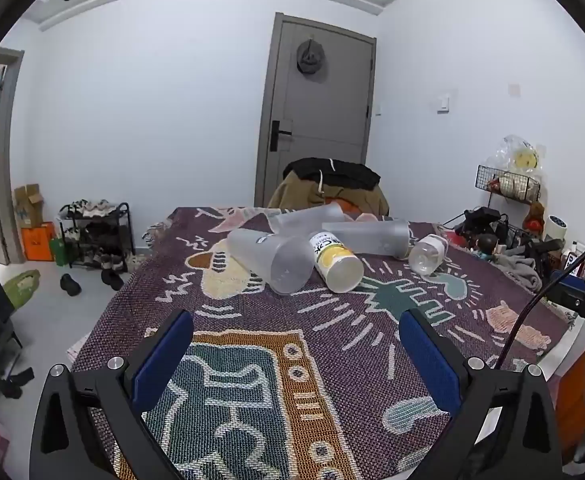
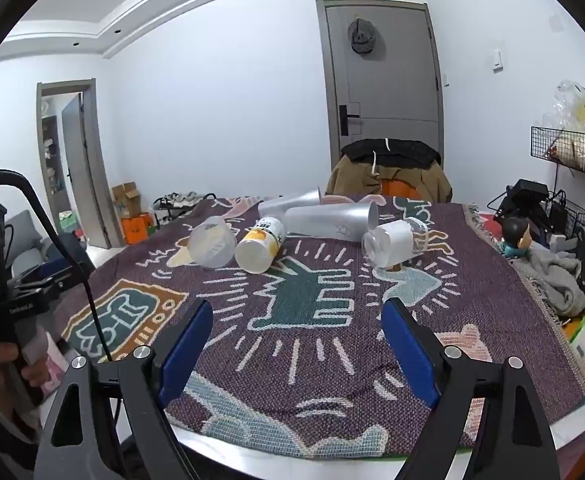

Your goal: Flip cup upside down

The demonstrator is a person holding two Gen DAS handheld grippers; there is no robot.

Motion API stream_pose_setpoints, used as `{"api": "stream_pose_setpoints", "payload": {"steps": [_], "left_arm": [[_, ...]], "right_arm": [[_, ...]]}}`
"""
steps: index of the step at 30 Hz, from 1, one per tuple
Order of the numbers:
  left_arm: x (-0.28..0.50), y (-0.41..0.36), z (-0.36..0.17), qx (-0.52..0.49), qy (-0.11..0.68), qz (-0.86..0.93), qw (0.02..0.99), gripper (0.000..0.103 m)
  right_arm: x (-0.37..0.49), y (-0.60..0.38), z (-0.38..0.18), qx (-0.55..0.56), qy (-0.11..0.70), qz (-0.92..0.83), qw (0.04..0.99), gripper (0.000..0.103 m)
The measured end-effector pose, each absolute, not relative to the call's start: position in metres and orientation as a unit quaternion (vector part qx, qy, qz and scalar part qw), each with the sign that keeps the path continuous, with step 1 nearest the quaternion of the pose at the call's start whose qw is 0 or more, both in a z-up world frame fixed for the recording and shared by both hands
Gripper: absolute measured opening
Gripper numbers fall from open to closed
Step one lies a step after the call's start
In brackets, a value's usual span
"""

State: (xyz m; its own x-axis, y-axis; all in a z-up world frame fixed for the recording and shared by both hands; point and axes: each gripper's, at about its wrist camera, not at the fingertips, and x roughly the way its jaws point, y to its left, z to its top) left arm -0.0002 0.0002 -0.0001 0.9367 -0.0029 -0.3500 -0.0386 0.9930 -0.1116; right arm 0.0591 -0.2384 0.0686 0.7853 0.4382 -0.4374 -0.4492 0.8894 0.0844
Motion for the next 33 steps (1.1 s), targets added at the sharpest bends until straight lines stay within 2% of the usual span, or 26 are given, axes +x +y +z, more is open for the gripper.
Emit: {"api": "stream_pose_setpoints", "payload": {"steps": [33], "left_arm": [[-0.008,-0.004,0.005,-0.032,0.150,0.005,0.988,0.103]], "right_arm": [[0.060,-0.238,0.066,-0.011,0.229,0.228,0.946,0.086]]}}
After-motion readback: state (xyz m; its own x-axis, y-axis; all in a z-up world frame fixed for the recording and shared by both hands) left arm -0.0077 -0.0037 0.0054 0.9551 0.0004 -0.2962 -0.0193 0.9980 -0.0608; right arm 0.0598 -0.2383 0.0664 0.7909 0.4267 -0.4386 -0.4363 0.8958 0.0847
